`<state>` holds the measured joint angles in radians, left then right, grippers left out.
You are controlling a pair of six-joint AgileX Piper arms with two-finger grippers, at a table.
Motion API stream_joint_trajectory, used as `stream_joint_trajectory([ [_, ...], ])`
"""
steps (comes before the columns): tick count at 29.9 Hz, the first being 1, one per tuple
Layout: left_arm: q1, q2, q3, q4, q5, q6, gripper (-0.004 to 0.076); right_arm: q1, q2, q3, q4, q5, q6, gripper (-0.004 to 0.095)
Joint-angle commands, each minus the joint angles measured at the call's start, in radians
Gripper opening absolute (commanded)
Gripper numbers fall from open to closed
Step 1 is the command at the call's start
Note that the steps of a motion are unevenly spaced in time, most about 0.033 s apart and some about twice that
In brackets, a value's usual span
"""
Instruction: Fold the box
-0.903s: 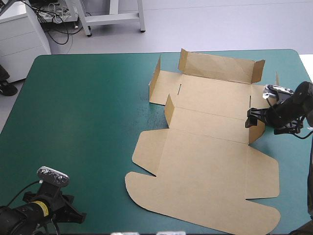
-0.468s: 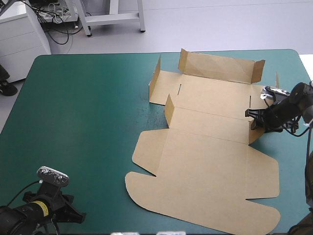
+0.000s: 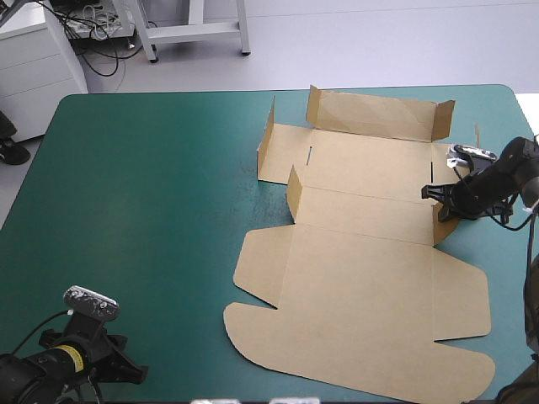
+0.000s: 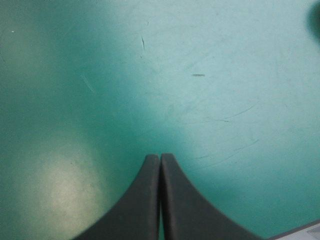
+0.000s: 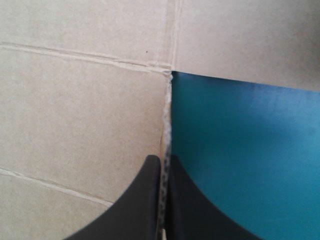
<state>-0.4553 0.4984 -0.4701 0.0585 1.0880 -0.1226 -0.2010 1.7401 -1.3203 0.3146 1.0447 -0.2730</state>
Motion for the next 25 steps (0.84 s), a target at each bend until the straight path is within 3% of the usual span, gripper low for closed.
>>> stream_joint_trajectory([
  [1, -0.001, 0.004, -0.022, 0.004, -0.036, -0.008, -0.0032, -0.006, -0.038, -0.083, 0.007, 0.047, -0.054, -0.0018],
  [6, -0.001, 0.004, -0.022, 0.004, -0.036, -0.008, -0.0032, -0.006, -0.038, -0.208, 0.003, 0.192, -0.077, -0.0018],
  [15, -0.001, 0.004, -0.022, 0.004, -0.036, -0.008, -0.0032, 0.013, -0.048, -0.399, 0.004, 0.203, -0.14, -0.0018],
  [22, -0.001, 0.004, -0.022, 0.004, -0.036, -0.008, -0.0032, 0.135, -0.048, -0.468, -0.014, 0.198, -0.474, -0.0018],
  [25, -0.001, 0.004, -0.022, 0.004, -0.036, -0.008, -0.0032, 0.189, -0.048, -0.488, -0.029, 0.171, -0.539, -0.0023],
])
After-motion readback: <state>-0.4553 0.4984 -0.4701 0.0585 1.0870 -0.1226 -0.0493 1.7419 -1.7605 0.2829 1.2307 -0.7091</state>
